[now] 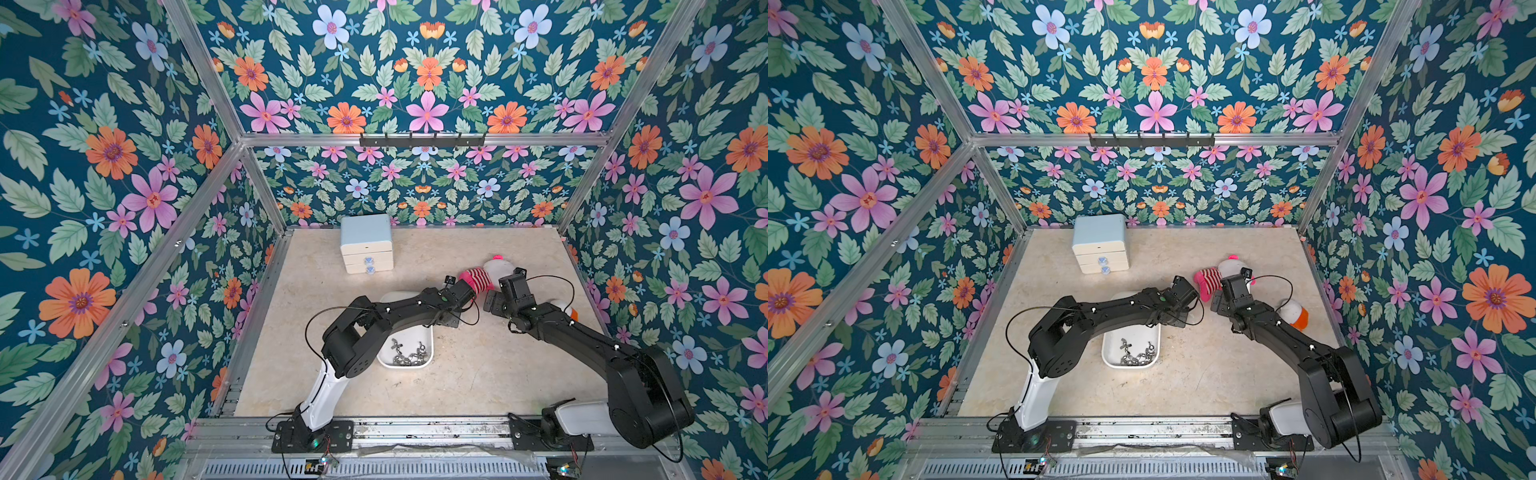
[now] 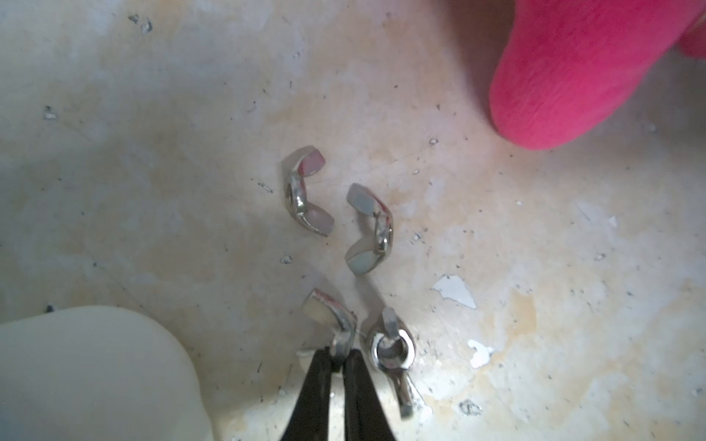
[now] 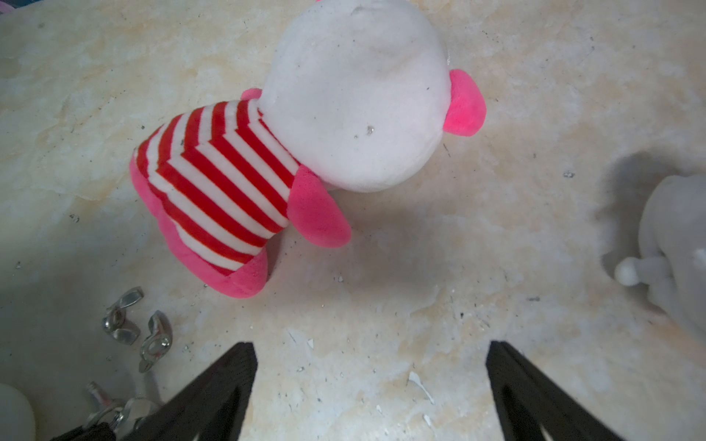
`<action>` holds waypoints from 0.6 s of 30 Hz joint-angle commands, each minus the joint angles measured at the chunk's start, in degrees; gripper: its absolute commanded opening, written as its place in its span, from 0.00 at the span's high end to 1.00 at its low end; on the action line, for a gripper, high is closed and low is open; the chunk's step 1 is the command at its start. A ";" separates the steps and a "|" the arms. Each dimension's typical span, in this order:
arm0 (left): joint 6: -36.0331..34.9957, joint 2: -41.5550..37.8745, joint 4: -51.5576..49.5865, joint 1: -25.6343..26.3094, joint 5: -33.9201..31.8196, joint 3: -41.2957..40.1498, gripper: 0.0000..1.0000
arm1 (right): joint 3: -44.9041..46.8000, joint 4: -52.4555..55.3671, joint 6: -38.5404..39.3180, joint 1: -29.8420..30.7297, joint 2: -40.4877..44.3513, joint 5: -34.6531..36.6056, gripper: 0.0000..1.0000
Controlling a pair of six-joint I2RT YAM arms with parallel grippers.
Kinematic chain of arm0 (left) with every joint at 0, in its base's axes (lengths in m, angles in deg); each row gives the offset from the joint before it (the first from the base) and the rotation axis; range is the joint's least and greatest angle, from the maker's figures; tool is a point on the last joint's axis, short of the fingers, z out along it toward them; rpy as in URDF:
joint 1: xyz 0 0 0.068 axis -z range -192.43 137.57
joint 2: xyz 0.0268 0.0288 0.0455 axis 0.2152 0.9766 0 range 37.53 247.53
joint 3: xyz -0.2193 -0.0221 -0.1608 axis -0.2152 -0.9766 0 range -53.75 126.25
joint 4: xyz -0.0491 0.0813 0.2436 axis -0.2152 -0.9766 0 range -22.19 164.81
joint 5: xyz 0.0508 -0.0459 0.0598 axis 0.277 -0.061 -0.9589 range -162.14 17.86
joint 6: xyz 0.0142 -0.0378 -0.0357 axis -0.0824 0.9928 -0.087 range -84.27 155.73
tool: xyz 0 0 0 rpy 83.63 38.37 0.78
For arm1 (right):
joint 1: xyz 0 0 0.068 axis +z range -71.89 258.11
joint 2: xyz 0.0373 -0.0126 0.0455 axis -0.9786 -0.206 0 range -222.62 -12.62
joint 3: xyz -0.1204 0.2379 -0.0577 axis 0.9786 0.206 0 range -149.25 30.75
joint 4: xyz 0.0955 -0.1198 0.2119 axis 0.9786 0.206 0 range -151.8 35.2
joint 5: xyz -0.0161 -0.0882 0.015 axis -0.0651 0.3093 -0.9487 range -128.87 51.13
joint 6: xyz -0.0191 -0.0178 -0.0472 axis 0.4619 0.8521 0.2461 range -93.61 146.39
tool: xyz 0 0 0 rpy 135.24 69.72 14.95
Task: Take out the wing nut from the storage box
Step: Place the wing nut at the center of the board.
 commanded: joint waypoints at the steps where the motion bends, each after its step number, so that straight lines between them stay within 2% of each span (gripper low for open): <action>1: 0.04 0.02 -1.25 -0.07 -0.20 0.09 0.86 | -0.29 -0.19 -0.13 0.03 0.25 0.30 0.01; 10: -0.58 2.27 -5.69 -0.13 -1.00 3.98 0.81 | 0.11 -0.74 -0.40 0.04 0.25 -0.38 0.01; 15: 0.10 1.51 -4.61 -0.11 -0.51 3.03 0.80 | 0.25 -0.58 -0.38 0.05 0.60 -0.11 0.01; 18: 0.30 -0.08 -3.53 -0.15 -1.33 2.17 0.73 | 0.15 -0.56 -0.31 0.02 0.52 -0.05 0.01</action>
